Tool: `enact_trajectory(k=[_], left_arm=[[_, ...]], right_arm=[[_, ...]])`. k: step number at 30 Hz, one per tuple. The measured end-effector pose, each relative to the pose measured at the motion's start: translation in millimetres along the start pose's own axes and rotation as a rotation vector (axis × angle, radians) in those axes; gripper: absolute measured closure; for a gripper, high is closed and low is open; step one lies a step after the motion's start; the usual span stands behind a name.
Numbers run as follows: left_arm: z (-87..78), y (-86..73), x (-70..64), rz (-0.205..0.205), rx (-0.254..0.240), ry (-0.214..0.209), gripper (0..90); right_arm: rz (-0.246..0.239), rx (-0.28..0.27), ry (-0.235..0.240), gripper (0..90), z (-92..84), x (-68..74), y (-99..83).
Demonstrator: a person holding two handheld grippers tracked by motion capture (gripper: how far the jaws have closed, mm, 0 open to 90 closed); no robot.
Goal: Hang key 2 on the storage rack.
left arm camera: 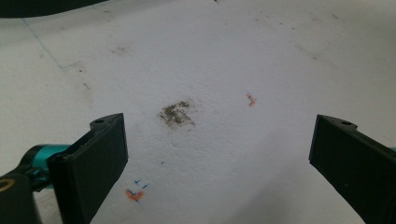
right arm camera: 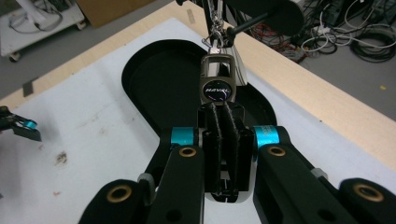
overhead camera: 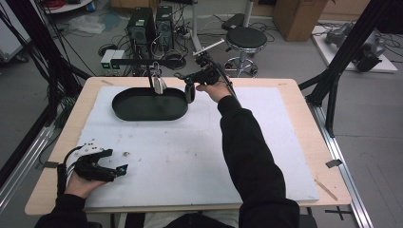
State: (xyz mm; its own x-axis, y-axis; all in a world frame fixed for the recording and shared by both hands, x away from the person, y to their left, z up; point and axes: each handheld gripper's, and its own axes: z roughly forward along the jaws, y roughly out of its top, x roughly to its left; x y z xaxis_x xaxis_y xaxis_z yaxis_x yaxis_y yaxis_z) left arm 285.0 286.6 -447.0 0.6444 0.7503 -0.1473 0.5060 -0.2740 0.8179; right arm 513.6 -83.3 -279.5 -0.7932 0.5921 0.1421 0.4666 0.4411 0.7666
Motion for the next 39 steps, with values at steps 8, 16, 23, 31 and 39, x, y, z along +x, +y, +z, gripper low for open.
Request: enact_trajectory(k=[8,16,23,31,39], left_arm=[[1.6,0.3,0.2,0.002,0.001,-0.001,5.0],[-0.1,0.8,2.0,-0.006,-0.009,-0.001,5.0],[-0.9,1.2,1.9,-0.005,-0.010,-0.004,5.0],[-2.1,1.8,2.2,-0.008,-0.014,-0.005,5.0],[-1.9,2.1,2.5,-0.009,-0.017,-0.004,5.0]], right_arm=[[-0.016,-0.011,-0.038,86.7,3.8,1.9,15.9],[-0.030,0.001,-0.074,86.5,15.0,0.1,17.8],[-0.034,0.008,-0.098,86.4,27.3,4.7,17.9],[-0.031,0.032,-0.133,86.3,36.4,1.7,15.2],[-0.042,0.010,-0.150,86.1,44.4,2.3,15.0]])
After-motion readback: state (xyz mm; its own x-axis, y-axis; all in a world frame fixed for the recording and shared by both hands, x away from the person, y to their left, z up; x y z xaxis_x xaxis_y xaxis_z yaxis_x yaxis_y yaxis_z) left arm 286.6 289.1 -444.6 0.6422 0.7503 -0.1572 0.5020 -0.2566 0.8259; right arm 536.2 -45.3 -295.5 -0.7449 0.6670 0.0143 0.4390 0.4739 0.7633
